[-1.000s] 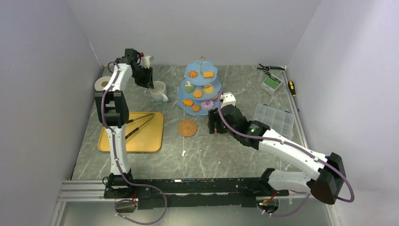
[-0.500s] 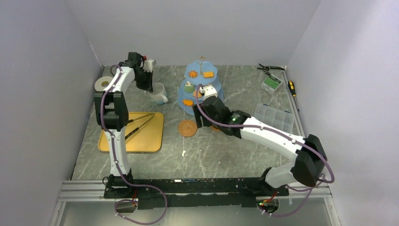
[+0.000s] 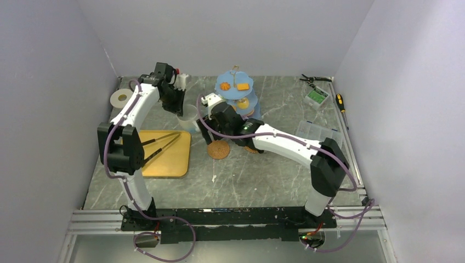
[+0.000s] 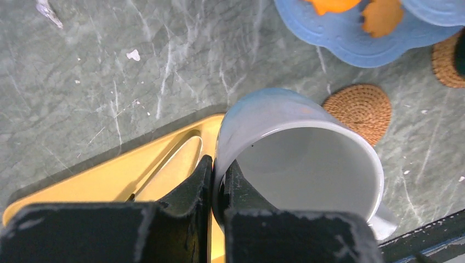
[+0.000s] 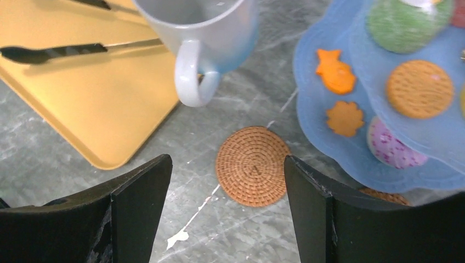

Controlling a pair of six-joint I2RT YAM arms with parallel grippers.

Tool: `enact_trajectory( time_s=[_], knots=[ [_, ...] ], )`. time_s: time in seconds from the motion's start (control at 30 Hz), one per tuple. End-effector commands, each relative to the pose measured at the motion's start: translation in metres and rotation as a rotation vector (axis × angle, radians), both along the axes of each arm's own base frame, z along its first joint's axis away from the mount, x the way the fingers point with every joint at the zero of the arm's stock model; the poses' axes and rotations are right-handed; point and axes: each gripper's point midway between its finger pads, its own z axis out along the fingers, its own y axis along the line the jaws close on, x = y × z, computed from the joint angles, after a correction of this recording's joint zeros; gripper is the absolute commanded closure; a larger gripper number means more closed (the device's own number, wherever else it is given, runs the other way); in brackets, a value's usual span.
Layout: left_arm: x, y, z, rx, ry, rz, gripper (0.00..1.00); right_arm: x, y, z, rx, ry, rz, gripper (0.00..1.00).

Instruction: Serve the afternoon tea

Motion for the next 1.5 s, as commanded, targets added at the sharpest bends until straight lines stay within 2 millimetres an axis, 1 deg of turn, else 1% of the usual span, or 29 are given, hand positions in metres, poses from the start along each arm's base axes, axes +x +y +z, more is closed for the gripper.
enact_trajectory(
  time_s=[0.0,0.07,0.13,0.3,0.33,0.53,0.63,0.7,0.8,0.9,0.97,1.0,1.03,1.1,1.13,1.17,1.2,1.27,1.33,1.47],
  knots=[
    [-0.010,-0.010,0.049,-0.056,-0.092,0.011,0.97,-0.006,0.035,0.022,0.058,-0.047,0.132,0.20],
    [-0.015,-0.013,0.054,-0.059,-0.098,0.003,0.97,-0.008,0.042,0.022,0.063,-0.045,0.155,0.20],
    [-0.021,-0.017,0.055,-0.062,-0.096,-0.004,0.97,-0.006,0.046,0.022,0.060,-0.045,0.159,0.20],
    [-0.031,-0.025,0.051,-0.057,-0.081,-0.013,0.97,-0.005,0.053,0.019,0.055,-0.039,0.172,0.20],
    [-0.033,-0.026,0.051,-0.059,-0.078,-0.013,0.97,-0.003,0.054,0.015,0.049,-0.036,0.168,0.21],
    [-0.038,-0.035,0.060,-0.079,-0.087,-0.029,0.97,0.002,0.059,-0.004,-0.002,-0.019,0.174,0.30],
    [-0.041,-0.037,0.065,-0.090,-0.088,-0.035,0.97,0.005,0.059,-0.013,-0.025,-0.020,0.173,0.40],
    [-0.044,-0.040,0.067,-0.102,-0.088,-0.040,0.97,0.006,0.059,-0.014,-0.030,-0.026,0.170,0.47],
    [-0.050,-0.046,0.068,-0.115,-0.079,-0.051,0.97,0.008,0.060,-0.014,-0.031,-0.033,0.167,0.59],
    [-0.056,-0.053,0.067,-0.128,-0.063,-0.063,0.97,0.008,0.059,-0.015,-0.034,-0.039,0.160,0.75],
    [-0.058,-0.056,0.066,-0.133,-0.059,-0.070,0.97,0.009,0.054,-0.016,-0.038,-0.045,0.146,0.90],
    [-0.059,-0.057,0.067,-0.134,-0.059,-0.072,0.95,0.008,0.053,-0.016,-0.040,-0.048,0.139,0.97],
    [-0.059,-0.058,0.067,-0.136,-0.056,-0.074,0.87,0.008,0.050,-0.017,-0.043,-0.051,0.130,1.00],
    [-0.061,-0.060,0.069,-0.149,-0.050,-0.082,0.59,0.007,0.044,-0.018,-0.046,-0.058,0.116,1.00],
    [-0.061,-0.061,0.072,-0.154,-0.052,-0.085,0.38,0.006,0.040,-0.020,-0.046,-0.059,0.108,1.00],
    [-0.061,-0.062,0.075,-0.156,-0.055,-0.086,0.28,0.004,0.037,-0.021,-0.046,-0.060,0.101,1.00],
    [-0.061,-0.062,0.078,-0.159,-0.058,-0.090,0.23,0.002,0.032,-0.027,-0.053,-0.057,0.092,1.00],
    [-0.062,-0.061,0.082,-0.161,-0.066,-0.086,0.14,-0.001,0.022,-0.032,-0.055,-0.056,0.074,1.00],
    [-0.063,-0.060,0.086,-0.159,-0.070,-0.083,0.10,-0.005,0.013,-0.038,-0.054,-0.056,0.056,1.00],
    [-0.066,-0.055,0.092,-0.164,-0.082,-0.074,0.07,-0.009,-0.002,-0.045,-0.053,-0.069,0.017,1.00]
  ],
)
